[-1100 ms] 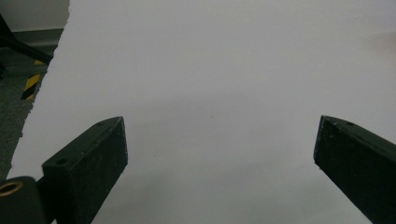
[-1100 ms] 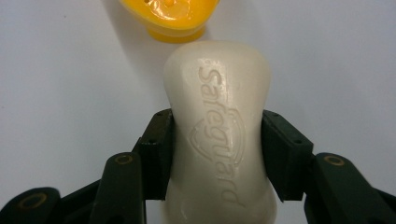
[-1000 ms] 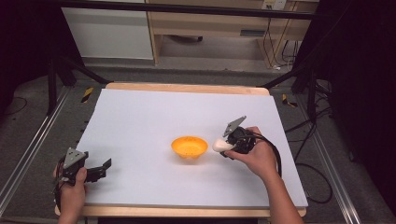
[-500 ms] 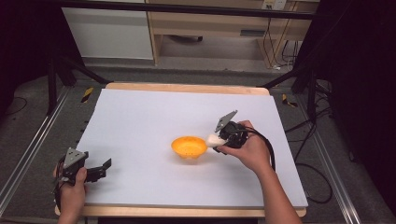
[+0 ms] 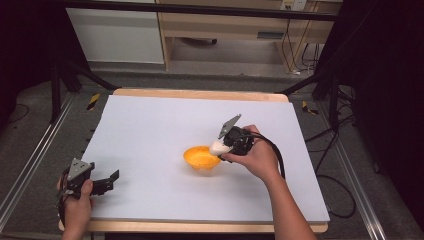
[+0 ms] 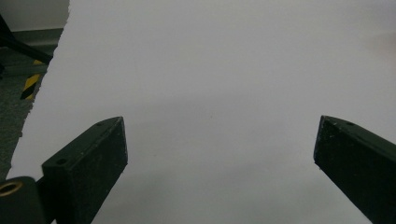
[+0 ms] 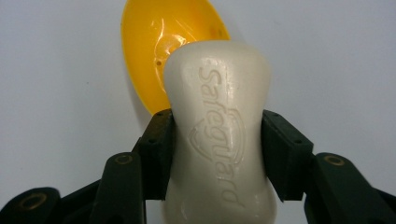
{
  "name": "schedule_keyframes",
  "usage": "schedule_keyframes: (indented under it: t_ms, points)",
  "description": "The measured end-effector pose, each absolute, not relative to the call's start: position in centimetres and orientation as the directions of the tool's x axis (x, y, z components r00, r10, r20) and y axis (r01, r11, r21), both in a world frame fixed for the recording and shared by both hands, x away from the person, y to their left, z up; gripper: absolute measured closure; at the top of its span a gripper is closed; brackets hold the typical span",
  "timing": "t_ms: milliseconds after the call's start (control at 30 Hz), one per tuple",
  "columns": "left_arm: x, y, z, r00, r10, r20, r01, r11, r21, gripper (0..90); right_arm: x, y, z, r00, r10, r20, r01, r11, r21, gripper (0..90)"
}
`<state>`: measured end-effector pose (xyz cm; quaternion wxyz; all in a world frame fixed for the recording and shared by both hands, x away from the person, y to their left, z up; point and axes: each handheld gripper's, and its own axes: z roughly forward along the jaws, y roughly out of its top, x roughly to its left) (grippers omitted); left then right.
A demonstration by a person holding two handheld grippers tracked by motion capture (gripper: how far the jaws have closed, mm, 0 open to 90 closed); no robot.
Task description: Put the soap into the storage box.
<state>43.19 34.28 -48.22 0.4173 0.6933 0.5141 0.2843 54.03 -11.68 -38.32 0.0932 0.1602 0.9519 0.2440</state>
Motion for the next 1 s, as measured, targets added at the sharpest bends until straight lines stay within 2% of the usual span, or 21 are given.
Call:
schedule_keyframes:
  t_ms: [1000]
  points:
    - [43.1,34.3,-48.2,0.307,0.951,-0.034,0.471,-0.121,0.874,2.3,55.0,-6.7,-39.3,-0.959,0.267,-0.093,0.197,0.868,0.457,49.2]
